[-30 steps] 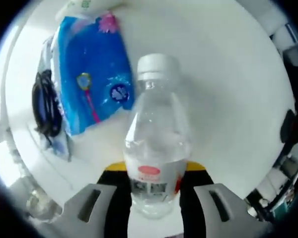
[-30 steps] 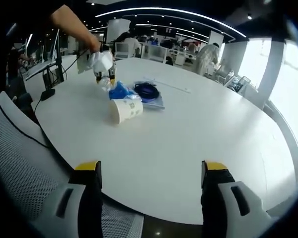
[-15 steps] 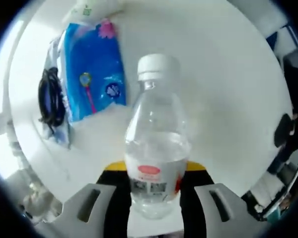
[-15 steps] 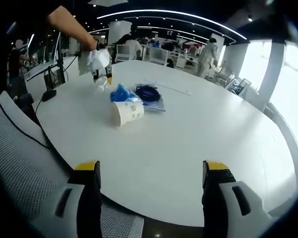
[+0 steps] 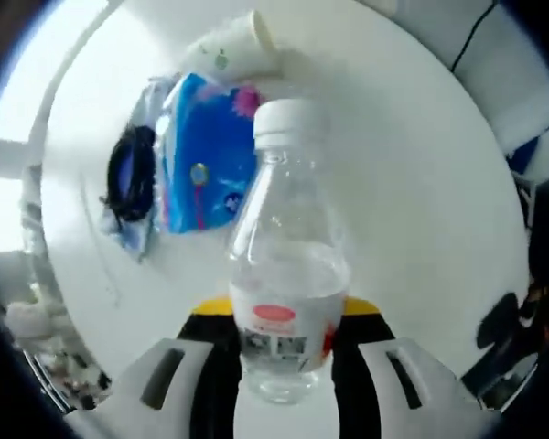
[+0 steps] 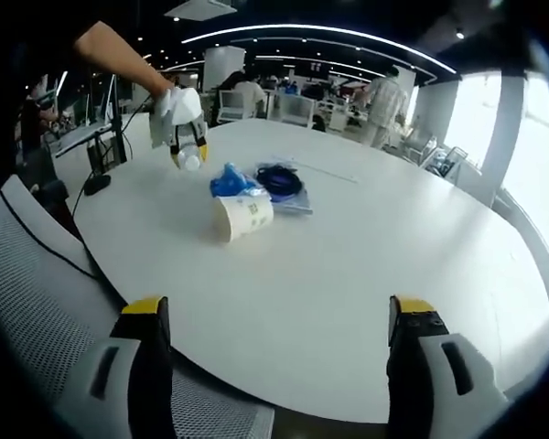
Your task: Arrange the tabletop items into an orderly group along one side of the table until the central work area is clear of visible clutter.
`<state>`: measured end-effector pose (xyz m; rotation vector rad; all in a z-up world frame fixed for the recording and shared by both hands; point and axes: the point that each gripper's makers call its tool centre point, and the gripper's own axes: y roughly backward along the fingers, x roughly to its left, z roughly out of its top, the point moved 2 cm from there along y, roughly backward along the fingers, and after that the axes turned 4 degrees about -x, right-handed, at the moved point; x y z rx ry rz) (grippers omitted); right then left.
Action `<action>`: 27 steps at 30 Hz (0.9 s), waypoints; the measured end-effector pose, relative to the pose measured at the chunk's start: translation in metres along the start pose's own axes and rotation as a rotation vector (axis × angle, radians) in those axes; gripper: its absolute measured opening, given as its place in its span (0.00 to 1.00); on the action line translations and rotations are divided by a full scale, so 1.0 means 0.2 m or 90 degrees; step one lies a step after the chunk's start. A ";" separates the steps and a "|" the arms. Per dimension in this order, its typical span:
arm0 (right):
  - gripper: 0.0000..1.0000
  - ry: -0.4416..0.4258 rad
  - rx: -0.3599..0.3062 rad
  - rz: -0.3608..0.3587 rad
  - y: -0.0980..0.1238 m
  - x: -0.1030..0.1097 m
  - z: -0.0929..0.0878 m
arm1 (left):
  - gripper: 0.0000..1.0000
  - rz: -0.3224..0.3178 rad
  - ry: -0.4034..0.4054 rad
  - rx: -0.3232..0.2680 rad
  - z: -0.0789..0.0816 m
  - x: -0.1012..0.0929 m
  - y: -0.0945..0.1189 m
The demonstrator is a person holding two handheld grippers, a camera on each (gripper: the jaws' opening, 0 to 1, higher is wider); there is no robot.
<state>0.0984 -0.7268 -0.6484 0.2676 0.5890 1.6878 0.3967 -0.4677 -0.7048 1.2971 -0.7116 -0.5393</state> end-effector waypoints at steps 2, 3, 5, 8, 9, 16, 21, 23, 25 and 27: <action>1.00 -0.001 0.002 0.002 0.00 0.00 0.00 | 0.33 0.019 0.040 -0.029 0.03 0.01 0.02; 1.00 0.004 0.005 0.002 0.00 0.00 -0.01 | 0.33 0.024 0.055 -0.039 0.04 0.01 0.03; 1.00 0.005 0.005 0.002 0.00 0.00 -0.01 | 0.33 0.040 0.091 -0.071 0.08 0.02 0.04; 0.99 0.005 0.007 0.005 0.00 0.01 -0.01 | 0.34 0.046 0.108 -0.085 0.10 0.01 0.05; 0.99 0.006 0.008 0.006 0.00 0.01 -0.01 | 0.34 0.046 0.114 -0.089 0.10 0.00 0.04; 0.98 0.008 0.006 0.008 0.00 0.01 -0.01 | 0.34 0.049 0.160 -0.124 0.15 -0.04 0.04; 0.98 0.012 0.010 0.012 -0.01 0.01 -0.01 | 0.34 0.062 0.217 -0.177 0.19 -0.04 0.05; 0.97 0.012 0.010 0.012 -0.01 0.01 -0.01 | 0.34 0.066 0.230 -0.188 0.20 -0.04 0.05; 0.97 0.012 0.010 0.012 -0.01 0.01 -0.01 | 0.34 0.067 0.235 -0.191 0.20 -0.04 0.05; 0.97 0.013 0.011 0.012 -0.01 0.01 -0.01 | 0.34 0.074 0.263 -0.215 0.22 -0.04 0.05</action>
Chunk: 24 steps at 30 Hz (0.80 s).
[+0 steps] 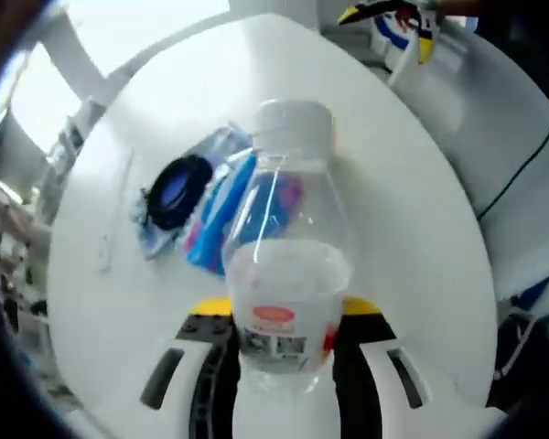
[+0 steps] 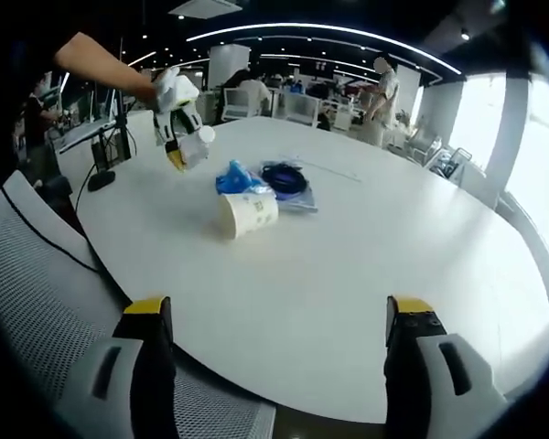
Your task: Arrange the tabletop items into an orderly group along one side of the table until the central work area is clear of visible clutter.
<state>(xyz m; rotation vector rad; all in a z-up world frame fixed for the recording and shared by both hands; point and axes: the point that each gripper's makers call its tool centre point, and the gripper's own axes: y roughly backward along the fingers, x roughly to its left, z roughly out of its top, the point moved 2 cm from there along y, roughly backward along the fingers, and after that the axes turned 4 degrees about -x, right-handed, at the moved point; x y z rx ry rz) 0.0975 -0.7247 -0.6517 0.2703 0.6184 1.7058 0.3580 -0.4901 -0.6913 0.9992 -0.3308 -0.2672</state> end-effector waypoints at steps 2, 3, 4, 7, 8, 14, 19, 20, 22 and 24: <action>0.96 0.002 0.002 0.001 0.00 0.00 0.00 | 0.35 0.008 0.021 -0.030 0.03 -0.02 -0.01; 0.96 0.004 0.004 0.002 0.00 0.00 0.00 | 0.35 0.011 0.030 -0.038 0.04 -0.03 -0.02; 0.96 0.005 0.005 0.003 0.00 0.00 -0.01 | 0.35 0.013 0.040 -0.045 0.04 -0.04 -0.03; 0.95 0.006 0.006 0.004 0.00 0.00 -0.01 | 0.35 0.010 0.054 -0.054 0.04 -0.07 -0.05; 0.95 0.006 0.007 0.004 0.00 0.00 -0.01 | 0.35 0.010 0.059 -0.056 0.05 -0.07 -0.05; 0.94 0.006 0.009 0.003 0.00 0.00 -0.01 | 0.35 0.017 0.093 -0.083 0.06 -0.10 -0.07; 0.94 0.008 0.013 0.003 0.00 0.00 -0.01 | 0.36 0.043 0.148 -0.138 0.09 -0.10 -0.07; 0.94 0.008 0.013 0.003 0.00 0.00 -0.01 | 0.36 0.048 0.151 -0.146 0.09 -0.09 -0.07; 0.94 0.009 0.013 0.004 0.00 0.00 -0.01 | 0.36 0.063 0.180 -0.168 0.10 -0.09 -0.06; 0.93 0.008 0.014 0.004 0.00 0.00 -0.02 | 0.36 0.073 0.192 -0.181 0.10 -0.08 -0.06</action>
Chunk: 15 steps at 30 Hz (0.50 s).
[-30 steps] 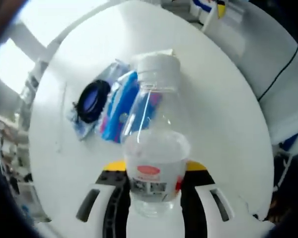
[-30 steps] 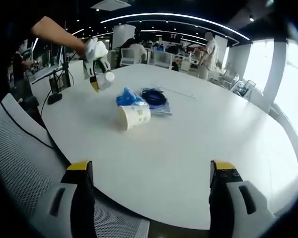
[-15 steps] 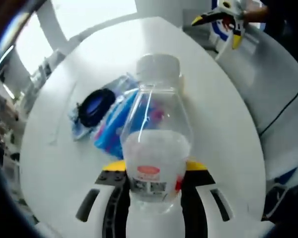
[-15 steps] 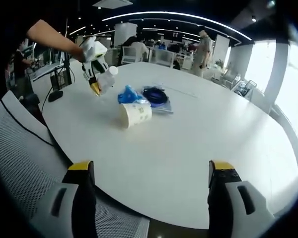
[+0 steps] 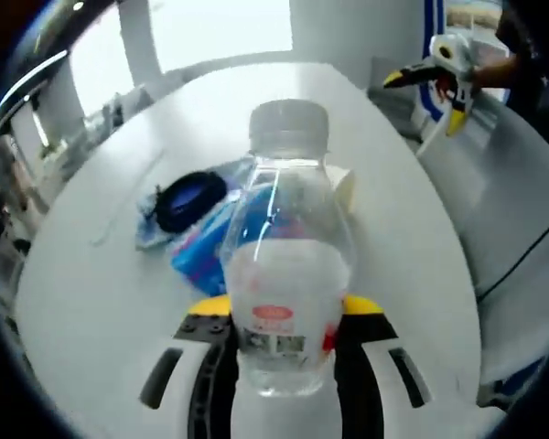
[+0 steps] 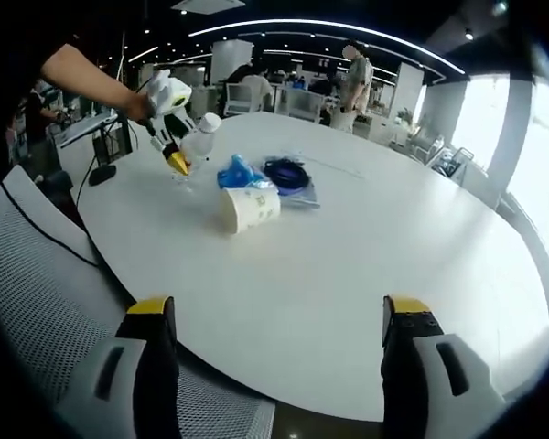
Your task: Arrange the tabletop items into an orderly group along one side of the table until the central work area is clear of visible clutter.
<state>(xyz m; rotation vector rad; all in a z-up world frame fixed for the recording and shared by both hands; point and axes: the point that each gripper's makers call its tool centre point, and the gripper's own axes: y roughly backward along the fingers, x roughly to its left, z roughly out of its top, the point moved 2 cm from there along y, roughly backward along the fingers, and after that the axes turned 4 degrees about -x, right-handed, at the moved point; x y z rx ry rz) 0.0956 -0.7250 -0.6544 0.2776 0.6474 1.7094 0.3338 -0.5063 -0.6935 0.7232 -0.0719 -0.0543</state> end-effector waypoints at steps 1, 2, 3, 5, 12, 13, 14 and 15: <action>0.93 0.000 0.000 -0.001 0.00 0.00 0.00 | 0.36 0.002 0.003 -0.003 0.00 0.00 0.00; 0.93 0.000 0.000 -0.001 0.00 0.00 0.00 | 0.36 0.004 0.007 -0.007 0.00 0.00 0.00; 0.93 0.000 0.000 0.000 0.00 0.00 0.00 | 0.37 0.008 0.013 -0.015 0.00 0.00 0.00; 0.93 0.001 0.003 0.000 0.00 0.00 0.00 | 0.37 0.018 0.029 -0.025 0.00 0.01 0.00; 0.93 0.000 0.005 0.000 0.00 0.00 -0.01 | 0.37 0.022 0.057 -0.063 -0.01 -0.01 -0.01; 0.92 0.001 0.006 0.000 0.00 0.00 -0.01 | 0.37 0.025 0.059 -0.068 -0.01 -0.02 -0.02; 0.92 0.000 0.007 0.001 0.00 0.00 -0.01 | 0.38 0.036 0.066 -0.083 0.00 -0.01 -0.01; 0.92 0.001 0.007 0.001 0.00 0.00 -0.01 | 0.38 0.040 0.074 -0.090 0.01 -0.01 -0.01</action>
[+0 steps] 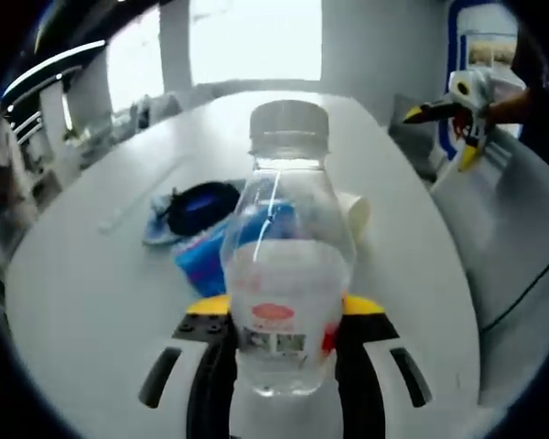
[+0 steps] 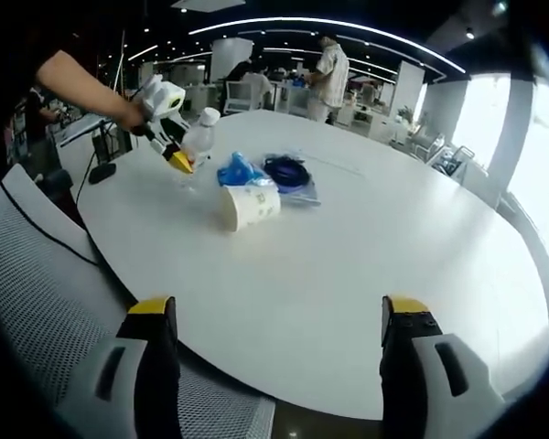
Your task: Arrange the tabletop items into an orderly group along one side of the table until the central work area is clear of visible clutter.
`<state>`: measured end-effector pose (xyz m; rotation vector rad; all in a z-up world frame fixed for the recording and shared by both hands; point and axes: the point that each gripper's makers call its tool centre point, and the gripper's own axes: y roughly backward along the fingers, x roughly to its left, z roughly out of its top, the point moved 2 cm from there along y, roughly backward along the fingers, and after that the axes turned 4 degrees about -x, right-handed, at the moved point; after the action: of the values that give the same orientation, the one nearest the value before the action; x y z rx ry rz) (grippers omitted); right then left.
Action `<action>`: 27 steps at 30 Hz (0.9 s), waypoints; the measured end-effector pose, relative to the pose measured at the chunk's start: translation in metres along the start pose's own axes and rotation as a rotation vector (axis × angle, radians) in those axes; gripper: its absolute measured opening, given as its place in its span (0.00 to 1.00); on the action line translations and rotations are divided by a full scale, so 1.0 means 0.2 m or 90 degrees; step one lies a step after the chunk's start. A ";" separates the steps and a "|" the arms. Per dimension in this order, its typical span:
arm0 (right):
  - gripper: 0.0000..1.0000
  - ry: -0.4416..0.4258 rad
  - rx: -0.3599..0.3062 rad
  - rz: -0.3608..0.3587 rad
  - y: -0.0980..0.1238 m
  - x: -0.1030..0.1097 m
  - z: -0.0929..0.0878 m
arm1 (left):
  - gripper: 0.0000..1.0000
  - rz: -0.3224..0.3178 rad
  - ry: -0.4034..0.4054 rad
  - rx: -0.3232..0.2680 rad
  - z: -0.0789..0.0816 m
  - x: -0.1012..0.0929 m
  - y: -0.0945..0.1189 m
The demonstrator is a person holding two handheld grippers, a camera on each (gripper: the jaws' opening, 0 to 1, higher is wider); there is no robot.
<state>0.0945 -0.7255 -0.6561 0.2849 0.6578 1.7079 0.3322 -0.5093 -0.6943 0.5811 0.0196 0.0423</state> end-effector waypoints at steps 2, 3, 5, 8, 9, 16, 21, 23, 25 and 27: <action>0.92 0.001 0.004 0.001 0.00 0.00 0.00 | 0.38 -0.005 0.003 -0.013 0.01 0.00 -0.01; 0.92 0.001 0.004 0.002 0.00 0.00 -0.01 | 0.38 -0.004 0.004 -0.016 0.01 -0.01 -0.01; 0.92 0.003 0.005 0.002 0.00 0.00 -0.01 | 0.39 -0.006 0.012 -0.022 0.01 -0.01 -0.01; 0.91 0.001 0.006 0.001 0.00 0.00 -0.01 | 0.39 -0.005 0.011 -0.026 0.01 -0.02 0.00; 0.91 0.001 0.006 0.000 0.00 0.00 -0.01 | 0.39 -0.005 0.010 -0.025 0.00 -0.01 0.01; 0.91 0.000 0.005 -0.001 0.00 0.00 -0.01 | 0.40 -0.021 0.005 -0.006 -0.03 -0.01 0.04; 0.91 0.001 0.007 0.004 0.00 0.00 -0.01 | 0.40 -0.033 0.001 0.019 -0.07 -0.01 0.07; 0.91 0.000 0.008 0.005 -0.01 0.01 -0.01 | 0.40 -0.043 -0.023 0.061 -0.13 -0.01 0.09; 0.91 0.001 0.008 0.006 -0.01 0.01 -0.01 | 0.40 -0.046 -0.003 0.047 -0.12 -0.02 0.10; 0.91 0.001 0.009 0.006 -0.01 0.01 -0.01 | 0.40 -0.047 -0.014 0.041 -0.11 -0.02 0.09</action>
<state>0.0940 -0.7241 -0.6587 0.2980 0.6705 1.7132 0.3273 -0.4832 -0.7025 0.6449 0.0216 -0.0361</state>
